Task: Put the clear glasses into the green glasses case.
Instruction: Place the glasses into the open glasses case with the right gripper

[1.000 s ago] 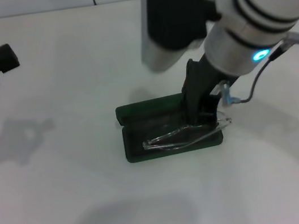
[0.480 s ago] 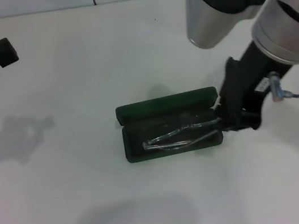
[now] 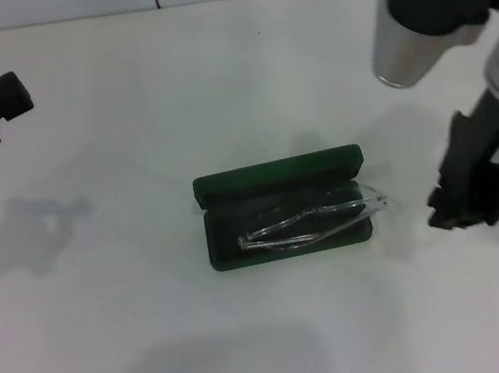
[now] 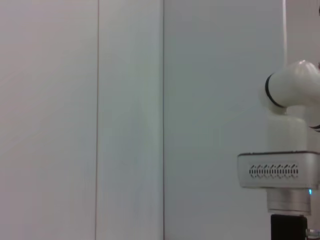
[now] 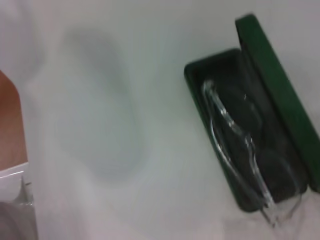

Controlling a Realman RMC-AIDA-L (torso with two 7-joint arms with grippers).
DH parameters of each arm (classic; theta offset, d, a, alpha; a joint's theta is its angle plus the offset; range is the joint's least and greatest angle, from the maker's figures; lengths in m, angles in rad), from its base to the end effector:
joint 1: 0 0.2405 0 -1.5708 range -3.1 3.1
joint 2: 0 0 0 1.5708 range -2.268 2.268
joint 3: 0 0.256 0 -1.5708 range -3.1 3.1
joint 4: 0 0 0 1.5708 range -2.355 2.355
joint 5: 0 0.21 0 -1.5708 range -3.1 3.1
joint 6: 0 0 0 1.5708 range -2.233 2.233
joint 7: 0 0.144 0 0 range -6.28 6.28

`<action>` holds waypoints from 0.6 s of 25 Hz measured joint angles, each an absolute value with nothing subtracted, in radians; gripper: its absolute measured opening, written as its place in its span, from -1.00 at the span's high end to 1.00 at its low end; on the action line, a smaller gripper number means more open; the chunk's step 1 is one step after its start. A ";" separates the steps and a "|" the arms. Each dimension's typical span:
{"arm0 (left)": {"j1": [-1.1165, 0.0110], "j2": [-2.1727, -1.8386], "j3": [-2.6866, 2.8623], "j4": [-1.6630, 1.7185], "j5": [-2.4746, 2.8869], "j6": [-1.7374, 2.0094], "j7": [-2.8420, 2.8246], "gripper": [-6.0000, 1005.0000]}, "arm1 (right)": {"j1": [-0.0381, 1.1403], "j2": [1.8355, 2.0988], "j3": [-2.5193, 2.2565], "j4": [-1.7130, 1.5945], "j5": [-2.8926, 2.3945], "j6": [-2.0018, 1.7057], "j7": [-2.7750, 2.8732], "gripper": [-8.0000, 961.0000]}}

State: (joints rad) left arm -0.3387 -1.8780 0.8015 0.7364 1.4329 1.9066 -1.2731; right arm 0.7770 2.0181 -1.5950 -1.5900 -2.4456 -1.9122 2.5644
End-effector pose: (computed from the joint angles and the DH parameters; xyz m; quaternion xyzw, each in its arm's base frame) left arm -0.2635 0.2858 0.1198 -0.8986 -0.0636 -0.4015 0.1650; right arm 0.0882 0.3133 0.0041 -0.9544 0.1251 -0.2651 0.0563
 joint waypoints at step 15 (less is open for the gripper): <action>-0.356 -1.892 0.801 0.705 1.453 1.901 -1.234 0.93 | 0.694 2.022 -1.606 -1.433 -2.527 -1.718 2.384 0.64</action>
State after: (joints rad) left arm -0.3558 -1.8919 0.8006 0.7050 1.4529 1.9010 -1.2340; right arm 0.6941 2.0216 -1.6056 -1.4328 -2.5273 -1.7181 2.3841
